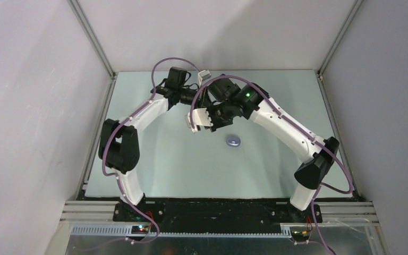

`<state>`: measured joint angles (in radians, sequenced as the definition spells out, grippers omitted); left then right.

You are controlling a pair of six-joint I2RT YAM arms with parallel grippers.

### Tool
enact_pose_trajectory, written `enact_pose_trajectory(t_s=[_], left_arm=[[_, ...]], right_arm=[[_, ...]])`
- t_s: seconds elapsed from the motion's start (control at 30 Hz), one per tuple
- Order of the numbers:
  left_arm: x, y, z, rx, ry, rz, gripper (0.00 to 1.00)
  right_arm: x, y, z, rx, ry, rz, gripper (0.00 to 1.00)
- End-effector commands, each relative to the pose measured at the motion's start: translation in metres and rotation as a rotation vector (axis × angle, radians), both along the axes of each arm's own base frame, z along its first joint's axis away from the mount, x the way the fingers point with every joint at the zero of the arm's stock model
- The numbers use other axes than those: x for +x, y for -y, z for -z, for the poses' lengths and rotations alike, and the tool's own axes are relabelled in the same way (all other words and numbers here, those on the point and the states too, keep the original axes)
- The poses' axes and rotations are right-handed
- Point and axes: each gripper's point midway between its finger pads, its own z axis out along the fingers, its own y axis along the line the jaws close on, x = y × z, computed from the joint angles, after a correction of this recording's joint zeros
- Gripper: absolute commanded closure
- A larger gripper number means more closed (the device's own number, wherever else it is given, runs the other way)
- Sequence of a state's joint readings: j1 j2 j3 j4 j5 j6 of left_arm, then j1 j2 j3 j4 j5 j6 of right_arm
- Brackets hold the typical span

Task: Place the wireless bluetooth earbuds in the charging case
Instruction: Place the earbud in the charging case.

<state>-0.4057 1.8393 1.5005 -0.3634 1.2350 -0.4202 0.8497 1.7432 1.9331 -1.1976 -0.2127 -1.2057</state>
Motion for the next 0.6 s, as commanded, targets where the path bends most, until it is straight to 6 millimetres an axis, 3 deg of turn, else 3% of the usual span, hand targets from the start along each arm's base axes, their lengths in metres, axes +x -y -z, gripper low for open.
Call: enact_pose_trajectory(t_s=[0.0, 0.2, 0.57], left_arm=[[-0.005, 0.003, -0.01, -0.036, 0.017, 0.033, 1.0], [-0.005, 0.003, -0.011, -0.039, 0.019, 0.035, 1.0], [-0.006, 0.003, -0.011, -0.046, 0.015, 0.044, 1.0]], right_arm=[[0.004, 0.001, -0.011, 0.009, 0.044, 0.009, 1.0], [0.009, 0.004, 0.004, -0.028, 0.051, 0.02, 1.0], [0.019, 0.002, 0.01, -0.015, 0.083, 0.045, 1.0]])
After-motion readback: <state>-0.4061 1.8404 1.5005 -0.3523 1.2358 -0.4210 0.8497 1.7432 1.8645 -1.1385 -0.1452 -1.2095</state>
